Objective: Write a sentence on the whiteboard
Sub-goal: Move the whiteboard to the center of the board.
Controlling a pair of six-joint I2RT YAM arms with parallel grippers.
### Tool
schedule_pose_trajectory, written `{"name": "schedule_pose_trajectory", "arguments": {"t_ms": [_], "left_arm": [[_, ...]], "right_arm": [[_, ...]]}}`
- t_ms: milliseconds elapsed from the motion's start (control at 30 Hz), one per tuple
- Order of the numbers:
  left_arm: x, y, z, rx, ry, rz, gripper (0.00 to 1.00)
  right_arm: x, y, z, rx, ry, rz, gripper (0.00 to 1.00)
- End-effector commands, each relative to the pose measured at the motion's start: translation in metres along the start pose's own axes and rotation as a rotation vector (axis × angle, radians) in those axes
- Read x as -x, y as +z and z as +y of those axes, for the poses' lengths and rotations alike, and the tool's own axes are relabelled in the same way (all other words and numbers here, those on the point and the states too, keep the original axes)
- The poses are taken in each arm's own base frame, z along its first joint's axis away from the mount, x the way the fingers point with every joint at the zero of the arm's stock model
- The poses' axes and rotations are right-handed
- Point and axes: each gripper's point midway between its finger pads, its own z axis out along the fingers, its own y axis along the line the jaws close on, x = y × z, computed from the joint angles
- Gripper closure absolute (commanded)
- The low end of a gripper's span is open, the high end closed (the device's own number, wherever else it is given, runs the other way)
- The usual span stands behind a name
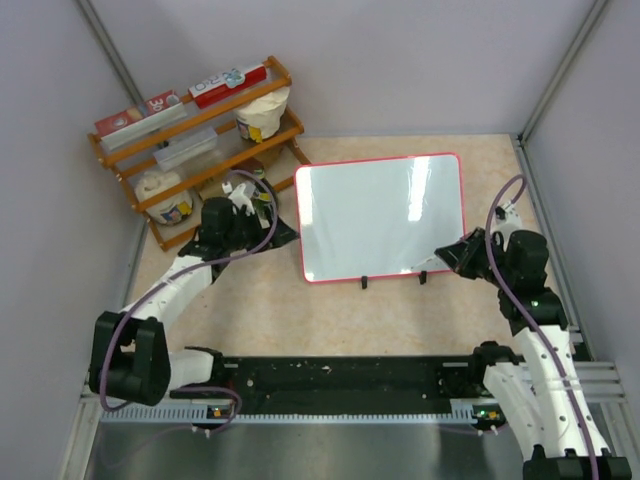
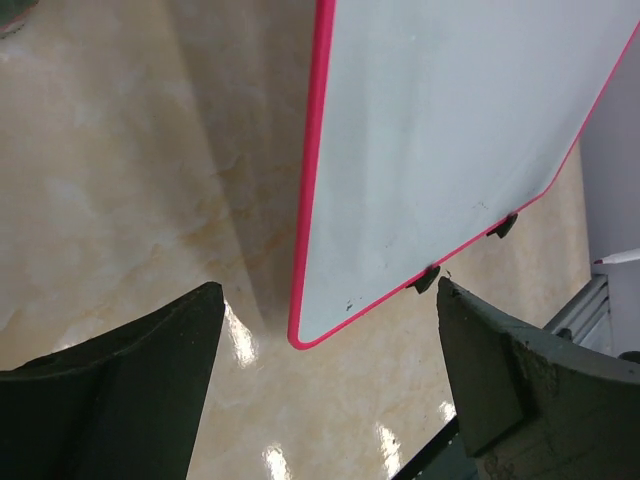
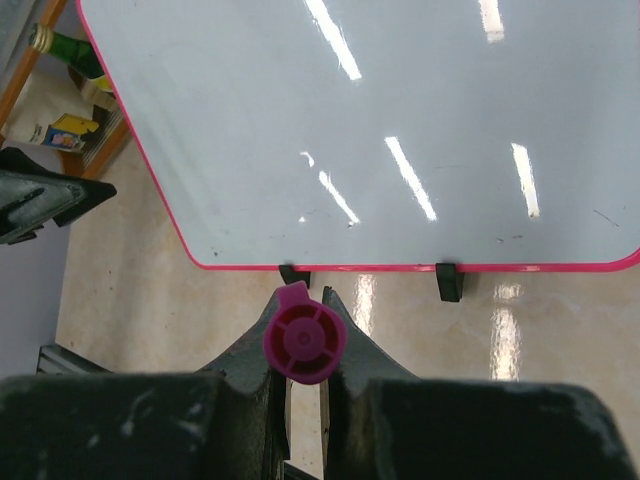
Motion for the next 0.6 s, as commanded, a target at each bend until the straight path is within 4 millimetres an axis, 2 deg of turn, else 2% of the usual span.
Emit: {"name": "schedule_pose_trajectory", "arguments": {"t_ms": [0,100,333,567], "left_arm": [[0.024,0.0,-0.023,-0.262,0.041,-0.054,0.1],[0.023,0.014,-0.016,-0.307,0.039,0.002,0.11],[0.031,0.045,-0.005,-0.397,0.035,0.013,0.13],[0.038,0.063,-0.006,-0.492,0.061,0.009,0.16]], "right_arm": [[0.028,-0.004,0.016,0.041,-0.04,-0.078,1.0],[0.028,-0.002,0.014,0.037,-0.039,-0.072,1.0],[0.029,0.002,0.011,0.023,-0.036,-0.065,1.0],[0.031,0.003,0.008,0.004,-0.032,-0.075,1.0]]}}
